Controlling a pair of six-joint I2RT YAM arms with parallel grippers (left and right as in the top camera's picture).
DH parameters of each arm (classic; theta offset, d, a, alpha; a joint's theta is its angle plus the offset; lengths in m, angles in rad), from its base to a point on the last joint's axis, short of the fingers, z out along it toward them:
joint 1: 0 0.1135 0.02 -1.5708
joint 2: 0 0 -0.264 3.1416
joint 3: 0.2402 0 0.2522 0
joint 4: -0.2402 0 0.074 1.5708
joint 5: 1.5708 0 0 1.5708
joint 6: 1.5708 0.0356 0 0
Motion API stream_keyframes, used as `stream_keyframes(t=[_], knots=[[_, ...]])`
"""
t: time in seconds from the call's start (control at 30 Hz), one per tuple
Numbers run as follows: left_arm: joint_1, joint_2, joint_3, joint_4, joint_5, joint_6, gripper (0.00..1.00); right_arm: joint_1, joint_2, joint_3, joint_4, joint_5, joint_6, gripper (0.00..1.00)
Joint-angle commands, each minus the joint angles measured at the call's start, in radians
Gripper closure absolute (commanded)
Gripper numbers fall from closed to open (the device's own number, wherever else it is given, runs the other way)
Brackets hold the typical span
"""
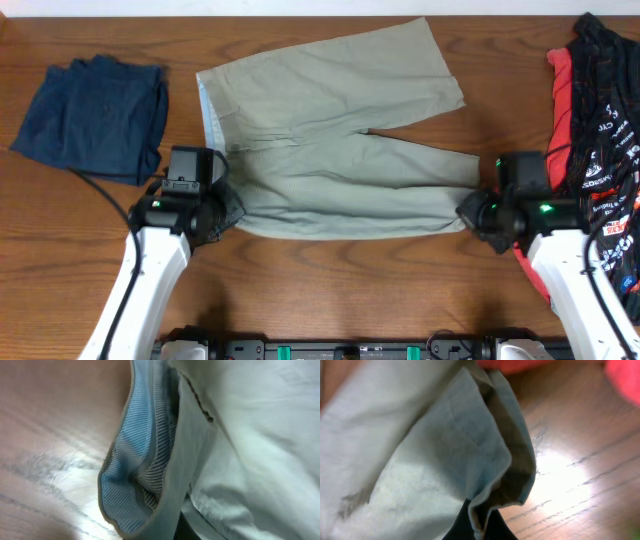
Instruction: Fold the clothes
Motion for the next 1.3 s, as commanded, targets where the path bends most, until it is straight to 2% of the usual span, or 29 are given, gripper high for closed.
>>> stream_keyframes(t=[0.0,0.2,0.43,0.57,0.73,0.83,1.1,1.27], knots=[[-0.031,-0.071,0.050,-0.043,-0.015,0.041,0.94,-0.038,-0.032,0.109,-0.079,0.062,-0.126,0.99],[-0.064,-0.181,0.109,-0.158,-0.015,0.048,0.94,-0.071,-0.108,0.252,-0.264,0.141,-0.177,0.99],[-0.166,-0.274,0.194,-0.290,-0.011,0.047,0.94,-0.126,-0.201,0.356,-0.325,0.145,-0.282,0.99],[-0.222,-0.306,0.225,-0.311,-0.012,0.047,0.94,-0.144,-0.213,0.419,-0.320,0.149,-0.383,0.99],[-0.223,-0.302,0.225,-0.295,-0.085,0.038,0.94,-0.142,-0.158,0.454,-0.217,0.130,-0.510,0.99],[-0.223,-0.281,0.225,-0.275,-0.198,-0.049,0.94,-0.138,-0.089,0.454,-0.150,0.068,-0.590,0.99],[-0.213,-0.142,0.219,-0.128,-0.374,-0.152,0.94,-0.097,0.107,0.454,0.132,0.029,-0.645,0.99],[-0.155,0.010,0.219,-0.064,-0.391,-0.229,0.94,-0.044,0.205,0.454,0.278,0.013,-0.682,0.99]])
